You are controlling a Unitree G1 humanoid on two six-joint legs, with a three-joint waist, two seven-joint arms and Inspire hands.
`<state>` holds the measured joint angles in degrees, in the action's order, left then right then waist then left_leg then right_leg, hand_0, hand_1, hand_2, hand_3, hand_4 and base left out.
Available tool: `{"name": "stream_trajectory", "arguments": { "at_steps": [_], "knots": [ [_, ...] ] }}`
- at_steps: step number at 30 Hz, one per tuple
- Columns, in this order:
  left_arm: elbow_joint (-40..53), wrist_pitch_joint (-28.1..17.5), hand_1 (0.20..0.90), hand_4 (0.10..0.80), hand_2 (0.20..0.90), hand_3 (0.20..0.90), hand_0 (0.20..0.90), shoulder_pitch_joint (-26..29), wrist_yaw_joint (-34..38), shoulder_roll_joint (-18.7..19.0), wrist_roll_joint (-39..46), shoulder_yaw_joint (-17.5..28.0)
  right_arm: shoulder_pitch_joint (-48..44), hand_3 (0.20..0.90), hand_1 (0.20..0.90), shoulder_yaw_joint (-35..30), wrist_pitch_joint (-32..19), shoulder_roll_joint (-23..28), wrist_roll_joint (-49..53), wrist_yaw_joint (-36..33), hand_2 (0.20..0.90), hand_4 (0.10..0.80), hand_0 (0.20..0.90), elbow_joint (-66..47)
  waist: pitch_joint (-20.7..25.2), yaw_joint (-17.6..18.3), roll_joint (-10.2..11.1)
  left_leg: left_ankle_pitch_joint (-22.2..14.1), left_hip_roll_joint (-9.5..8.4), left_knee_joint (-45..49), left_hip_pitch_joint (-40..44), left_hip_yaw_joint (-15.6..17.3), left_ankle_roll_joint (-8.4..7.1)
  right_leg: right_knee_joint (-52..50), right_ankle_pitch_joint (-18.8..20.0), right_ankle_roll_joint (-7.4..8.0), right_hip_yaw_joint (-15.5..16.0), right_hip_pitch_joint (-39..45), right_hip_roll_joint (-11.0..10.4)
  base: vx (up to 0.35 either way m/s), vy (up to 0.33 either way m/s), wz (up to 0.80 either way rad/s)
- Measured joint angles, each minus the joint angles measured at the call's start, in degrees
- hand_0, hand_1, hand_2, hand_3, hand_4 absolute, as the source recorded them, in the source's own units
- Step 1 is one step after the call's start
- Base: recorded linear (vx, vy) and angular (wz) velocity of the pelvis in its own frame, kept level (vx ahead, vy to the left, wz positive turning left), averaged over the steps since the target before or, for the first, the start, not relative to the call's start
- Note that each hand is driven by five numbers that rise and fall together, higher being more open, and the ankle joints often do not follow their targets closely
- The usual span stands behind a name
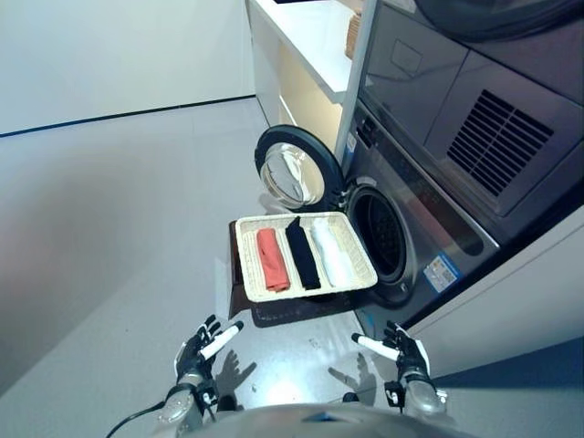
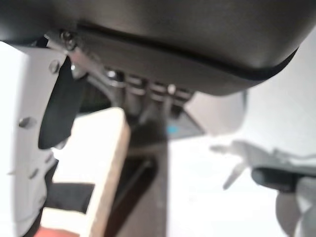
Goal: Pick up the clothes and place them into the washing machine
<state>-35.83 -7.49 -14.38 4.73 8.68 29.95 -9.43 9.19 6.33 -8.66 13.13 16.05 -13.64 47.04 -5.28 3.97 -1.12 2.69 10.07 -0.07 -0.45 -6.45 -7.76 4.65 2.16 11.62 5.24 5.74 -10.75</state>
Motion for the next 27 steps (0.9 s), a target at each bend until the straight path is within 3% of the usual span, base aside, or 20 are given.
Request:
{"name": "stream_trajectory", "arguments": {
  "at_steps": [2,4,7,11,16,27],
  "knots": [
    [-0.06,0.05,0.900,0.800,0.900,0.900,0.900,0.46,-0.43,-1.00,0.01,-0.36,-0.03,0.900,0.900,-0.45,0.01,1.49,-0.11,-0.07,0.900,0.800,0.900,0.00,-0.34,-0.39,-0.63,-0.15,-0.04,-0.59,-0.05,0.33,0.59,-0.34,0.12,-0.15,0.31,-0.23,-0.11,0.113,0.075,0.23],
    [-0.08,0.15,0.900,0.800,0.900,0.900,0.900,0.00,-0.57,-1.08,0.00,-0.37,-0.30,0.900,0.900,-1.68,-0.06,1.72,-1.03,-0.06,0.900,0.800,0.900,-0.32,-0.13,-0.29,-0.71,-0.41,-0.49,-1.13,0.08,1.50,0.24,-0.43,0.09,-0.09,-0.15,-0.41,-0.85,0.115,0.108,-0.05],
    [-0.06,0.14,0.900,0.800,0.900,0.900,0.900,0.35,-0.56,-0.85,-0.03,-0.23,-0.46,0.900,0.900,-2.77,-0.05,1.54,-1.03,-0.16,0.900,0.800,0.900,-0.33,0.24,-0.16,-0.18,-0.14,-1.93,-2.36,0.30,2.80,0.54,-0.55,0.17,0.03,-1.39,-1.69,-2.39,0.077,0.143,-0.16],
    [-0.03,0.14,0.900,0.800,0.900,0.900,0.900,0.51,-0.46,-0.42,-0.04,-0.18,-0.39,0.900,0.900,-3.08,0.04,0.17,-0.97,-0.23,0.900,0.800,0.900,0.04,0.43,-0.31,0.57,0.71,-3.93,-4.30,3.36,5.27,1.89,-2.65,0.76,1.45,-4.18,-2.42,-4.44,0.007,0.108,-0.35],
    [-0.03,0.03,0.900,0.800,0.900,0.900,0.900,1.87,0.08,1.29,-0.01,0.69,-1.97,0.900,0.900,-1.55,0.07,-2.07,-0.94,0.04,0.900,0.800,0.900,0.91,0.45,-0.33,1.34,0.12,-3.59,-4.47,4.49,9.01,2.28,-6.96,0.89,1.07,-1.17,-6.25,-4.41,-0.016,-0.016,-0.38],
    [-0.21,0.05,0.900,0.800,0.900,0.900,0.900,-0.04,0.27,-0.08,1.10,1.74,-1.57,0.900,0.900,-0.75,0.08,-1.96,-0.94,0.07,0.900,0.800,0.900,1.47,2.31,-0.47,1.15,-0.16,-0.82,-4.48,4.95,7.79,1.52,-0.19,2.66,-0.11,0.45,-1.97,-1.31,0.060,-0.064,0.03]
  ]
}}
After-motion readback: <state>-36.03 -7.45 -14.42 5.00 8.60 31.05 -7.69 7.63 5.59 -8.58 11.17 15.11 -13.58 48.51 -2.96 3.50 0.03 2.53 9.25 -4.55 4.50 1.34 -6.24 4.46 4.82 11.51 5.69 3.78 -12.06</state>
